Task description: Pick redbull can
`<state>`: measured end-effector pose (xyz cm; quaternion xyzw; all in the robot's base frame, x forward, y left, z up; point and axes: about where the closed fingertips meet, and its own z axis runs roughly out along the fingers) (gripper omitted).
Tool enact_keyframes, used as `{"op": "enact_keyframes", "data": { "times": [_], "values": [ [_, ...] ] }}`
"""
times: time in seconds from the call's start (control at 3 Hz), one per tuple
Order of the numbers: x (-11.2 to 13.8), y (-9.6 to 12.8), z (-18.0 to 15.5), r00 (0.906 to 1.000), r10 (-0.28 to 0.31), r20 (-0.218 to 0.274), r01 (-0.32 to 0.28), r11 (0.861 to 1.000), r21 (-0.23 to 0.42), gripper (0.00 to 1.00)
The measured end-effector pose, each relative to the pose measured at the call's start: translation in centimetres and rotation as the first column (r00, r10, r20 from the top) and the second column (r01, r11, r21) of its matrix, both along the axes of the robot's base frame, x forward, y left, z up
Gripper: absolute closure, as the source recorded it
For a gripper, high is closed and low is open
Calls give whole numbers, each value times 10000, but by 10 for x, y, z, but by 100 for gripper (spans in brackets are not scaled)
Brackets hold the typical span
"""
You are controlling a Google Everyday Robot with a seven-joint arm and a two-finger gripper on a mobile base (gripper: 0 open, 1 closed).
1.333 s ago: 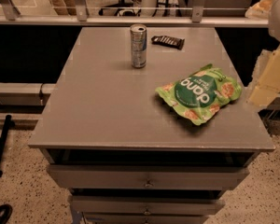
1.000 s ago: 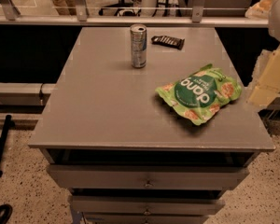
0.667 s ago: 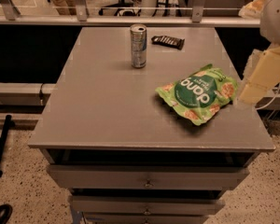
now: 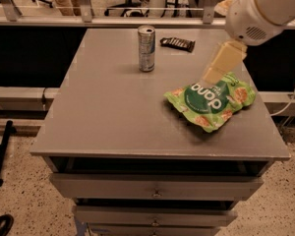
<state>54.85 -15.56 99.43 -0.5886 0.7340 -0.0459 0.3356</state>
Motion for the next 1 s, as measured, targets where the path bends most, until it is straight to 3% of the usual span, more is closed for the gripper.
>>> {"op": "enact_keyframes", "data": {
  "times": [0.33,0.67,1.0],
  "values": [
    [74,27,-23,9995,30,327,-76,9900,1408,0],
    [114,44,-40,9994,52,341,-129,9731,2301,0],
    [144,67,-58,9999,127,46,-136,9370,3490,0]
  ]
}}
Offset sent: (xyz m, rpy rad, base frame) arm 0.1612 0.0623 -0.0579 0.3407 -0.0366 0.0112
